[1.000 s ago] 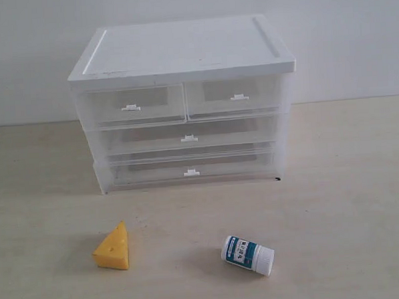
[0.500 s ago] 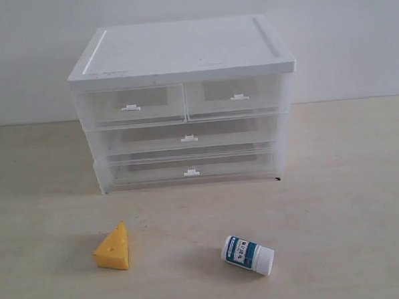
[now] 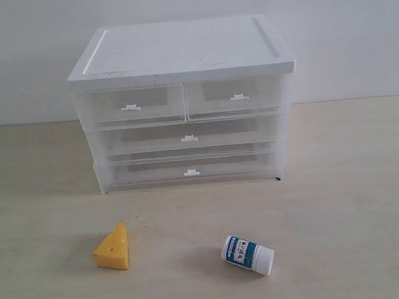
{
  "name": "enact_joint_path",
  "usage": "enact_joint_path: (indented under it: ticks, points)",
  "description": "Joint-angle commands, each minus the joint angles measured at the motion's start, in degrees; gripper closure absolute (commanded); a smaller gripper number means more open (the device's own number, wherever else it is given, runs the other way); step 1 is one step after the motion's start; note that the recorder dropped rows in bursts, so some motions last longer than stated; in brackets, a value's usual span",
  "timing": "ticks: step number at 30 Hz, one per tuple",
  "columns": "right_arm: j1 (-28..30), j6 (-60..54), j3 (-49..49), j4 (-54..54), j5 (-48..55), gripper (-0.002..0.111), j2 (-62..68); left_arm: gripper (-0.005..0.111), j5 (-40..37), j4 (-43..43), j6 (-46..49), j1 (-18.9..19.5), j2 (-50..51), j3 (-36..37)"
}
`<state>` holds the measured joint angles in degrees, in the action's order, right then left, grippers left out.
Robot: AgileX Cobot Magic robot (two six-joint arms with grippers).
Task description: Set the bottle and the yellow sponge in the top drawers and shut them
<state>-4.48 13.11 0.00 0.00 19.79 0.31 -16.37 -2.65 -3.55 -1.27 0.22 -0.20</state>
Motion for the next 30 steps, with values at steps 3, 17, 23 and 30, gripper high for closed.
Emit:
enact_joint_path:
  ticks: [3, 17, 23, 30]
  points:
    - [-0.1, -0.2, 0.0, -0.3, -0.3, 0.108, -0.3, 0.103, 0.1, 19.5, -11.9, 0.1, -0.2, 0.2]
    - [-0.1, -0.2, 0.0, -0.3, -0.3, 0.108, -0.3, 0.103, 0.9, 26.7, -12.3, 0.1, -0.2, 0.2]
    - [-0.1, -0.2, 0.0, -0.3, -0.3, 0.108, -0.3, 0.103, 5.4, 38.2, -12.3, 0.1, -0.2, 0.2]
    - [-0.1, -0.2, 0.0, -0.3, -0.3, 0.108, -0.3, 0.103, 3.6, 48.6, -2.5, 0.1, -0.2, -0.3]
